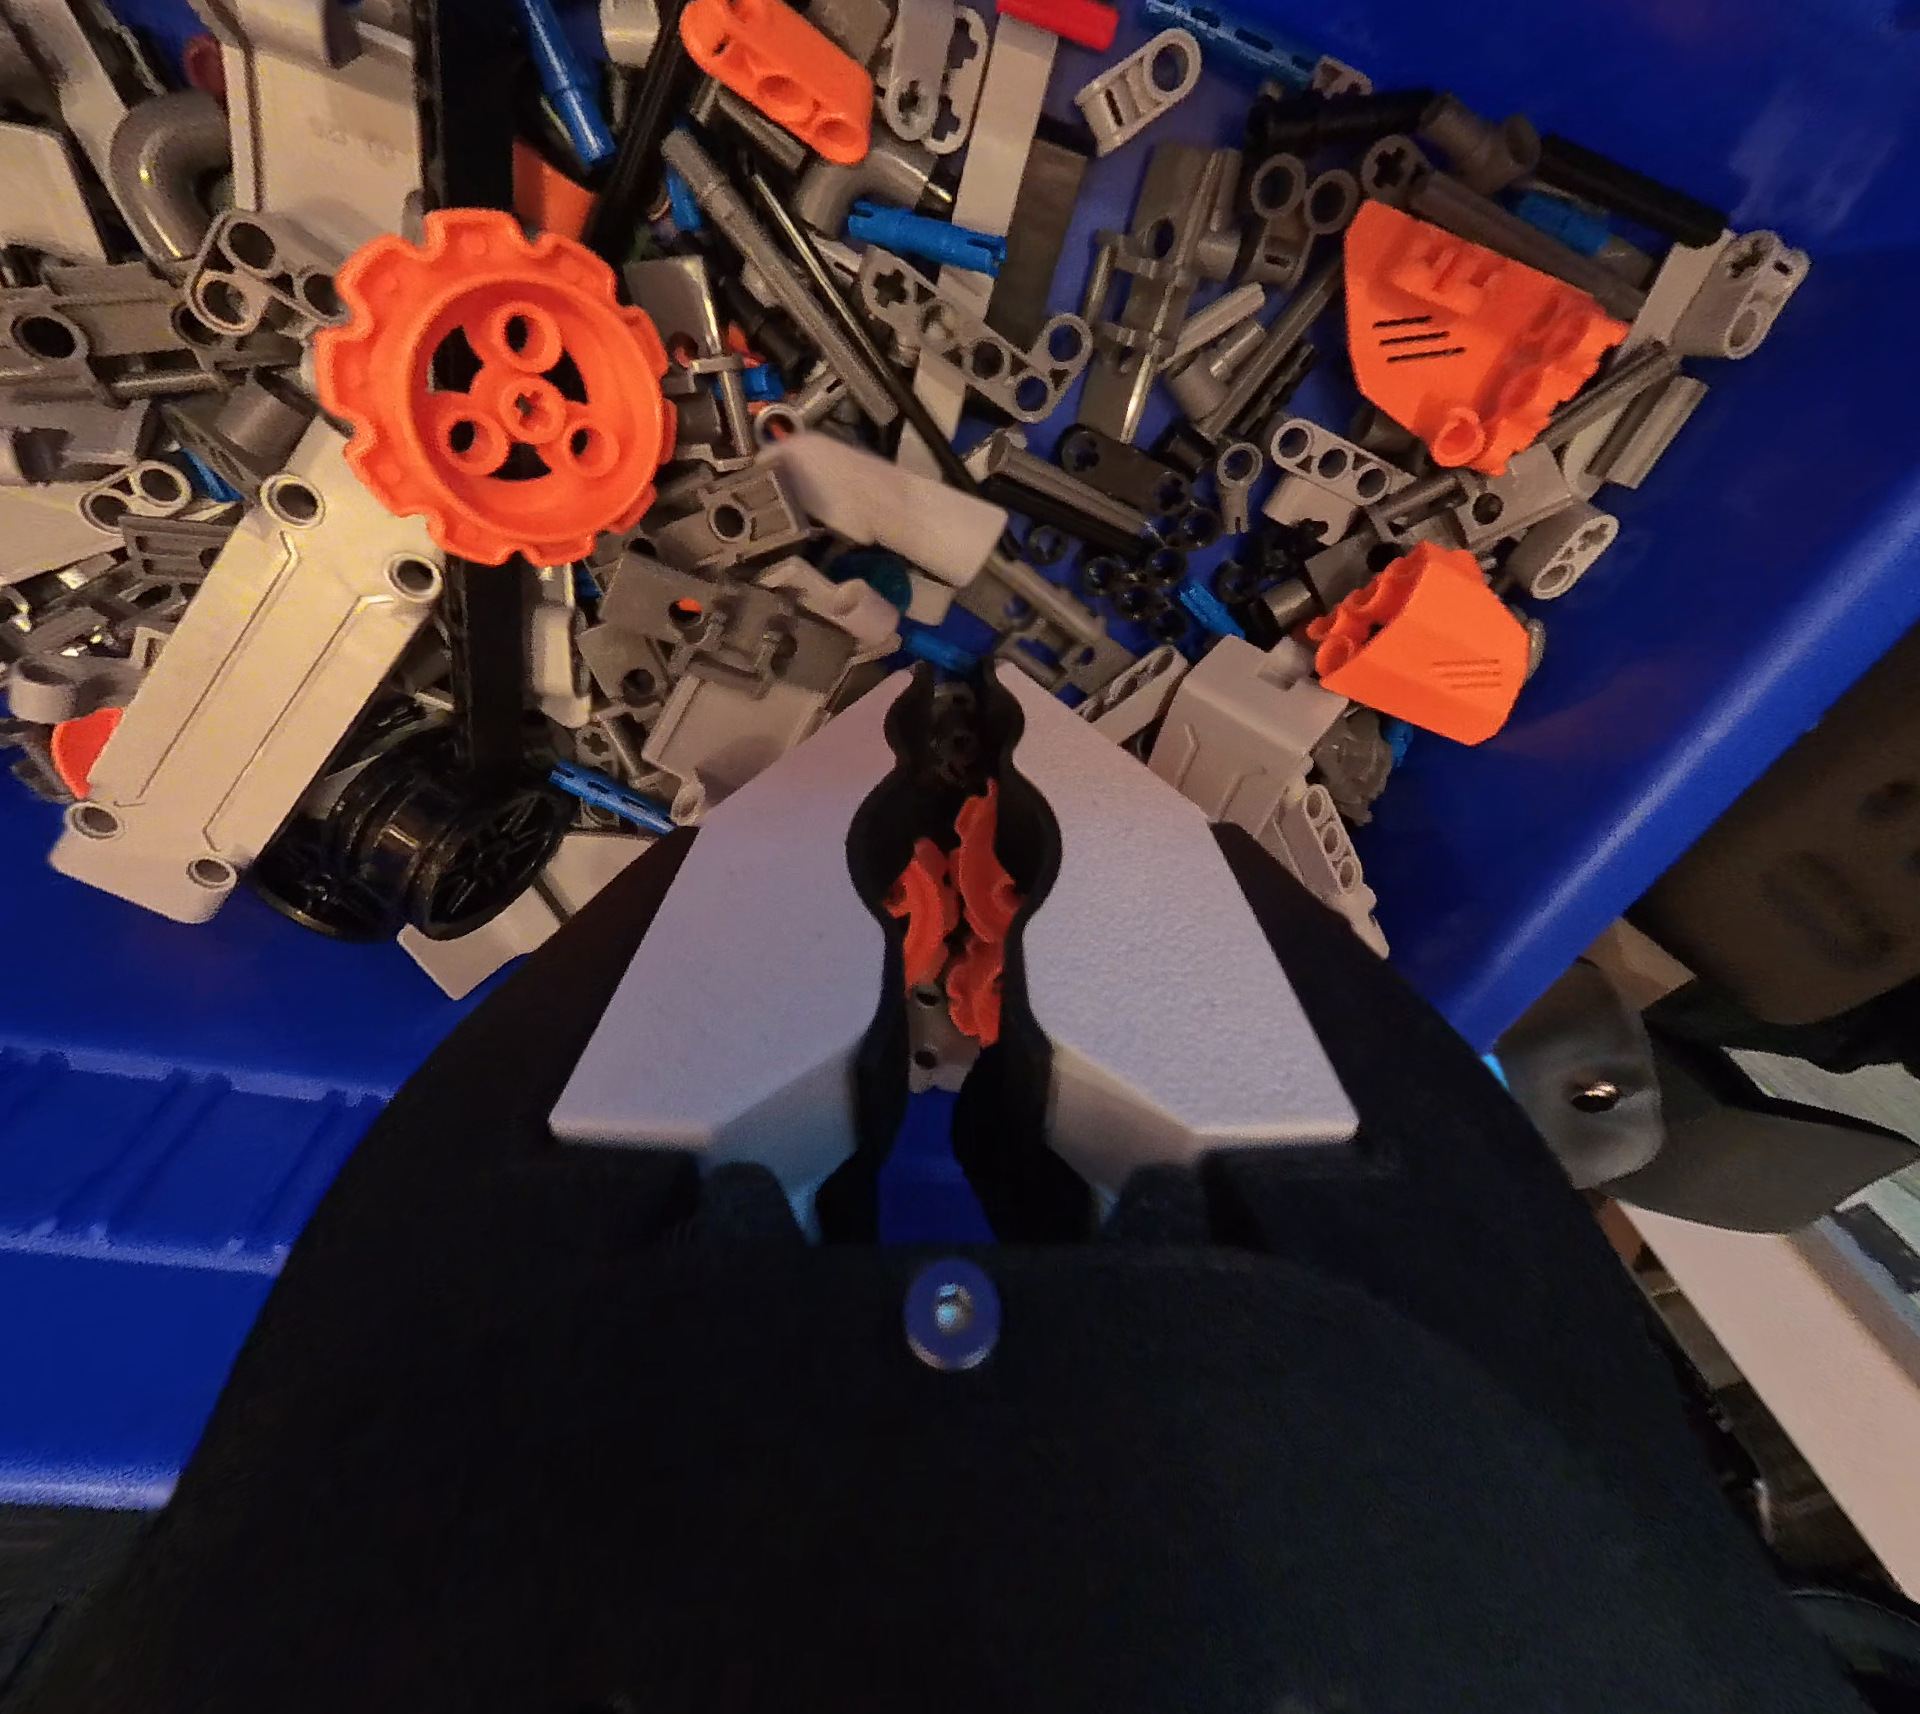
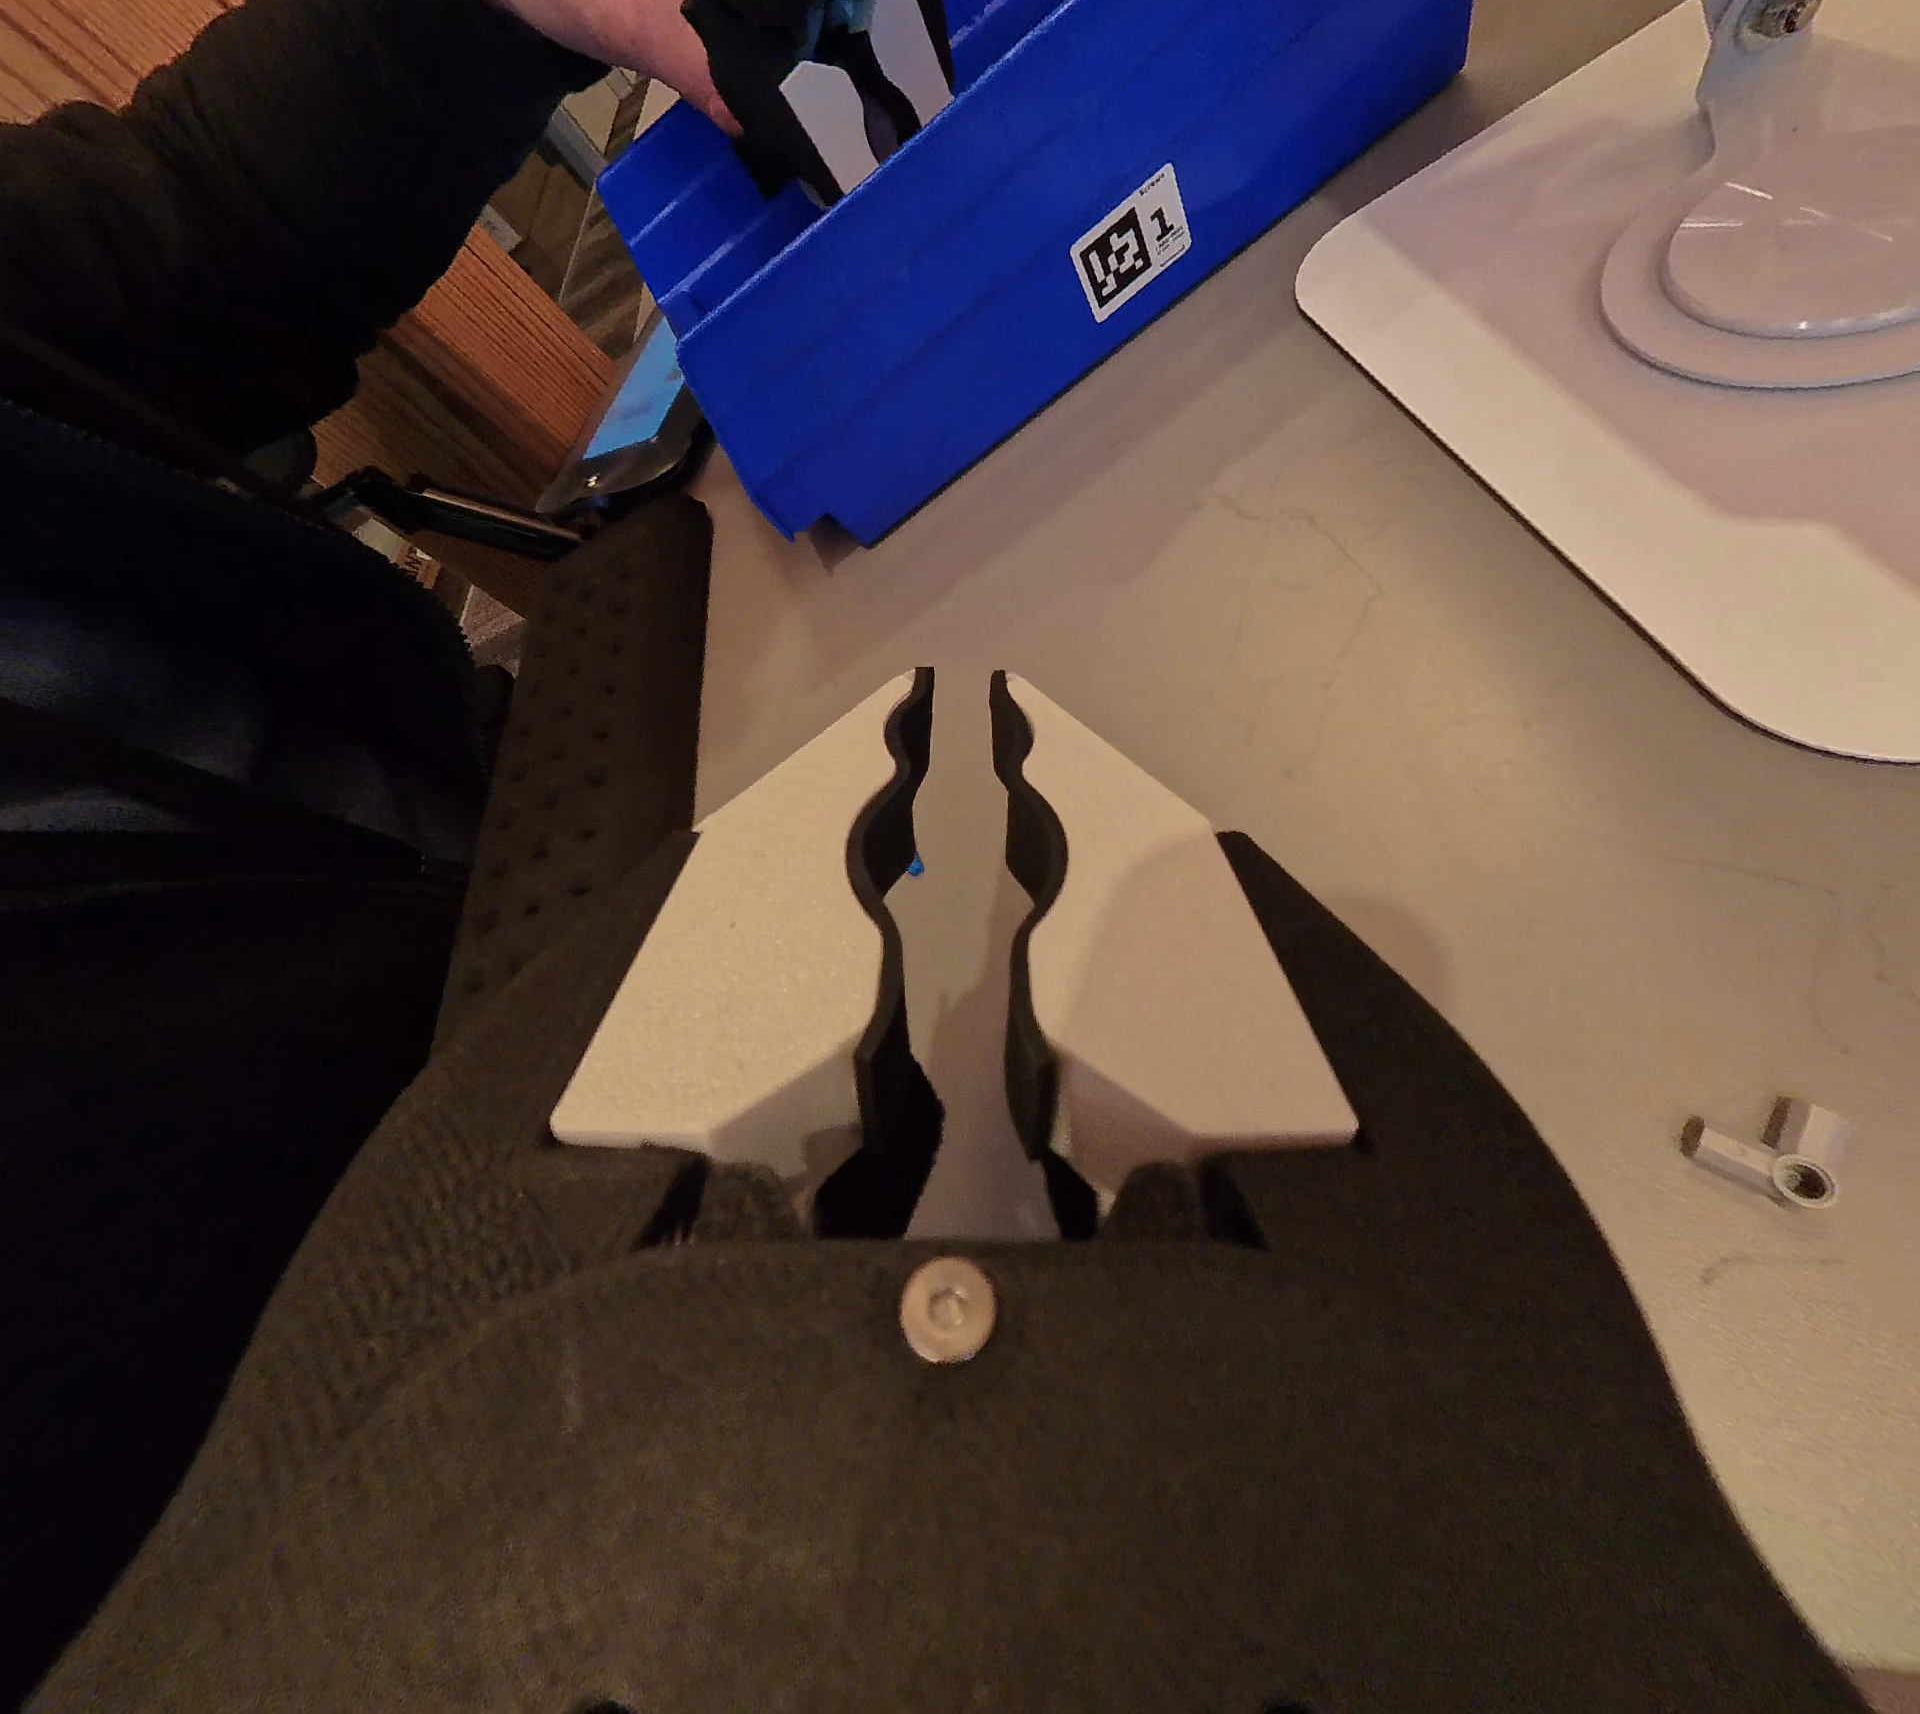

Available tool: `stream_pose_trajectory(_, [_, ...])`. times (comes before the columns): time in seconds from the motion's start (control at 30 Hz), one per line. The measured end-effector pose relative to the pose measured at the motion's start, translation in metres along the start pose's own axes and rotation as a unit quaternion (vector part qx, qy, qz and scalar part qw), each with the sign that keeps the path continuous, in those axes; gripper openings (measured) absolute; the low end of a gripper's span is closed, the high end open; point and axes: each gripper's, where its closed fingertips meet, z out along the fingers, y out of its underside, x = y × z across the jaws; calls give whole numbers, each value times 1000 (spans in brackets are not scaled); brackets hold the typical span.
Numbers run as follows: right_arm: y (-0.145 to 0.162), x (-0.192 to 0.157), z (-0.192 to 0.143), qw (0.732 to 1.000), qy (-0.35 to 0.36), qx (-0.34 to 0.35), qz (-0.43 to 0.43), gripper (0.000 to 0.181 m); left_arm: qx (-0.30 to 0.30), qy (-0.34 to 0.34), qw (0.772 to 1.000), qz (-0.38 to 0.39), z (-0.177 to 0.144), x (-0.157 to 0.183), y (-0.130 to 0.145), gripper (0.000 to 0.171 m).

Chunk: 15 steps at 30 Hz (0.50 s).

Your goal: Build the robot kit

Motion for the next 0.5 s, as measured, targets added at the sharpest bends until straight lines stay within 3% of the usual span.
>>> stream_pose_trajectory(0.13, [-1,-1,-1,1000,-3,3,0,8,1,-7,1000,-8,0,-4,-4,6])
stream_pose_trajectory(0.27, [-2,-2,-2,1000,-4,6,0,8,-8,1,1000,-16,3,-1,-5,16])
stream_pose_trajectory(0.37, [-2,-3,-2,1000,-5,6,-1,8,-8,-9,1000,-3,4,1,-4,7])
stream_pose_trajectory(0.5, [-2,-4,-3,1000,-6,9,0,8,8,-22,1000,11,4,0,-5,6])
